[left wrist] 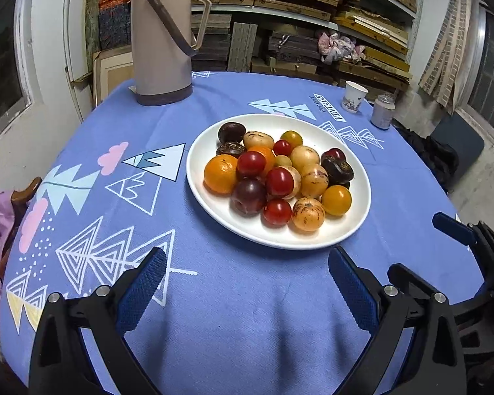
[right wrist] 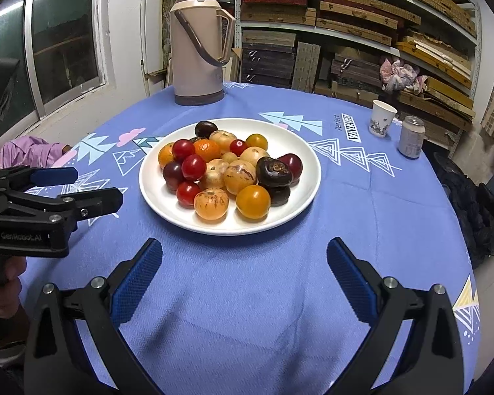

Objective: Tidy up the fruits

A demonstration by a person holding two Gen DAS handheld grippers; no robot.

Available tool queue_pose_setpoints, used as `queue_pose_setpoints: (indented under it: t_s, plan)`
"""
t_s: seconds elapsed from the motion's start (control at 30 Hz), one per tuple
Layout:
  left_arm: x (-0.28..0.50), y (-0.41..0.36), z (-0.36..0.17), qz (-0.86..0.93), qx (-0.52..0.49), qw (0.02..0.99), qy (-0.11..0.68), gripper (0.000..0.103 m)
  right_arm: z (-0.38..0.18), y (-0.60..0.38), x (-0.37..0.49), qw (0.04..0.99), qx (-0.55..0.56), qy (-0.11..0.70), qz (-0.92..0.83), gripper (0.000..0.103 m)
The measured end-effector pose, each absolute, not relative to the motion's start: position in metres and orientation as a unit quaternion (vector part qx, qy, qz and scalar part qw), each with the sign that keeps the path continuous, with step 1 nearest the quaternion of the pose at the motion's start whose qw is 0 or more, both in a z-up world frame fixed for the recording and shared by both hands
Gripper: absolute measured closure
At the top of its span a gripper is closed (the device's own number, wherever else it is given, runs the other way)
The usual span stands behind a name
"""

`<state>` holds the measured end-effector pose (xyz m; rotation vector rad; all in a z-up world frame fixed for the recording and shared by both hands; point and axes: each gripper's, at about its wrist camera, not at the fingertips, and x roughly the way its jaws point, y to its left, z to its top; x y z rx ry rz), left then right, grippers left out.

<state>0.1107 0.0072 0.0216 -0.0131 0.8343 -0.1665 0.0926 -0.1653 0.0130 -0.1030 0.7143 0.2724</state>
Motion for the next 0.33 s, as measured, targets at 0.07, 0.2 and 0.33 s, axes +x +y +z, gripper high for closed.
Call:
queue_pose_setpoints:
  t_s: [0.07, 0.2, 0.33]
  plan:
    - [0.1089, 0.0042, 0.0224, -0.084, -0.001, 0.911, 0.404, 0.004, 0.0123, -0.1656, 0.0922, 0.926, -0.05, 0.349, 0.133, 0.005]
    - [0.1089, 0.0014, 0.0198, -0.075, 0.01, 0.909, 0.41, 0.004, 0.0121, -0.1665, 0.0912, 0.927, -0.049, 0.349, 0.13, 0.005]
    - [0.1094, 0.0018, 0.0167, -0.065, 0.017, 0.908, 0.413, 0.004, 0.0111, -0.1667, 0.0915, 0.926, -0.052, 0.352, 0.127, 0.005]
